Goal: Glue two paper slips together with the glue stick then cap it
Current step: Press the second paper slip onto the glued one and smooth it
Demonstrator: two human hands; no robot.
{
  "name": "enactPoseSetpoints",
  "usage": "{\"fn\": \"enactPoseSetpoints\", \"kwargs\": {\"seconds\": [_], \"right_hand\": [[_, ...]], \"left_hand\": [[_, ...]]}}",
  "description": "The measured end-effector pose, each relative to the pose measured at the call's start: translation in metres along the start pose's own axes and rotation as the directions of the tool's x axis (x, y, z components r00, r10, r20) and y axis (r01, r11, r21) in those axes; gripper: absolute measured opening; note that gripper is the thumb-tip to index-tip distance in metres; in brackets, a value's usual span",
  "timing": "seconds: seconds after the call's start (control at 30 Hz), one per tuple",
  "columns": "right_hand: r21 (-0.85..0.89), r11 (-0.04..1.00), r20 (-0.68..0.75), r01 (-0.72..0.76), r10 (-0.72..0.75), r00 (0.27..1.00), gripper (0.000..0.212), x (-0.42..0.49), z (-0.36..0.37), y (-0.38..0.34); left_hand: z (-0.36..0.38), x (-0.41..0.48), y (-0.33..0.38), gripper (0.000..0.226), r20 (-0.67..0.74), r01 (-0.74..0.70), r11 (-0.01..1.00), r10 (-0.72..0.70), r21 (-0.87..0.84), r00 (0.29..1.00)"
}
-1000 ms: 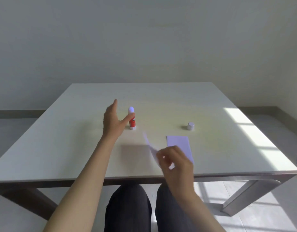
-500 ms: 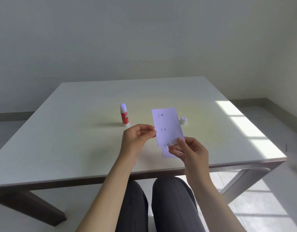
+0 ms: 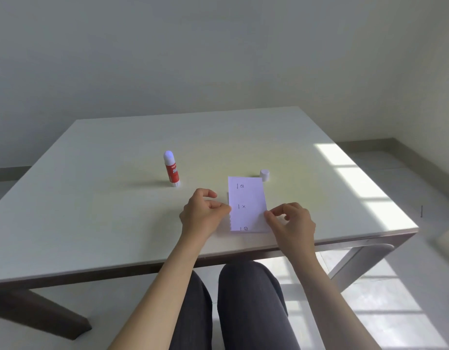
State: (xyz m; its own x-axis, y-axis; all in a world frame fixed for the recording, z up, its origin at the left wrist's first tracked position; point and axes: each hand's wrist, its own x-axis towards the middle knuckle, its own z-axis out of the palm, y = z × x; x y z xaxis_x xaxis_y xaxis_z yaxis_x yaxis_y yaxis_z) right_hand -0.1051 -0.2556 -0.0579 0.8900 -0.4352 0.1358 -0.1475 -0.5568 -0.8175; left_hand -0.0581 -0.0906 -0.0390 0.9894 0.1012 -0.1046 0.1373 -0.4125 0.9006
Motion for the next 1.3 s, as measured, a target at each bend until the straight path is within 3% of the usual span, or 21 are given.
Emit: {"fn": "enactPoseSetpoints", "kwargs": {"seconds": [0.13, 0.53, 0.7, 0.87, 0.93, 1.0, 1.1, 1.3], "right_hand": [[-0.12, 0.992, 0.0, -0.026, 0.026, 1.0, 0.016, 0.003, 0.004, 0.005], [-0.212, 0.977, -0.057, 0.016, -0.029, 0.998, 0.016, 0.006, 0.013, 0.012], [-0.319, 0.947, -0.081, 0.046, -0.075, 0.994, 0.013, 0.005, 0.02, 0.014], [-0.319, 0.942, -0.06, 0.106, -0.131, 0.989, 0.012, 0.007, 0.018, 0.016], [-0.395, 0.897, 0.011, 0.199, -0.212, 0.977, 0.028, 0.005, 0.019, 0.018], [-0.487, 0.821, 0.117, 0.297, -0.275, 0.954, 0.032, 0.004, 0.02, 0.02], [-0.51, 0.779, 0.22, 0.365, -0.293, 0.931, 0.036, 0.002, 0.022, 0.022], [-0.521, 0.695, 0.342, 0.496, -0.363, 0.867, 0.042, 0.002, 0.033, 0.006]], "left_hand": [[0.006, 0.005, -0.003, 0.034, -0.024, 0.004, 0.999, -0.003, 0.049, 1.0], [0.013, 0.011, -0.013, 0.037, -0.07, -0.042, 0.987, 0.054, 0.154, 0.996], [0.018, 0.011, -0.016, 0.039, -0.101, -0.111, 0.95, 0.146, 0.291, 0.984], [0.023, 0.01, -0.018, 0.036, -0.12, -0.188, 0.885, 0.262, 0.425, 0.958], [0.02, 0.013, -0.02, 0.035, -0.047, -0.263, 0.837, 0.324, 0.48, 0.945], [0.016, 0.018, -0.023, 0.045, 0.129, -0.373, 0.724, 0.37, 0.58, 0.92], [0.008, 0.025, -0.025, 0.048, 0.351, -0.479, 0.651, 0.328, 0.589, 0.877], [-0.02, 0.036, -0.031, 0.048, 0.383, -0.497, 0.52, 0.318, 0.694, 0.867]]}}
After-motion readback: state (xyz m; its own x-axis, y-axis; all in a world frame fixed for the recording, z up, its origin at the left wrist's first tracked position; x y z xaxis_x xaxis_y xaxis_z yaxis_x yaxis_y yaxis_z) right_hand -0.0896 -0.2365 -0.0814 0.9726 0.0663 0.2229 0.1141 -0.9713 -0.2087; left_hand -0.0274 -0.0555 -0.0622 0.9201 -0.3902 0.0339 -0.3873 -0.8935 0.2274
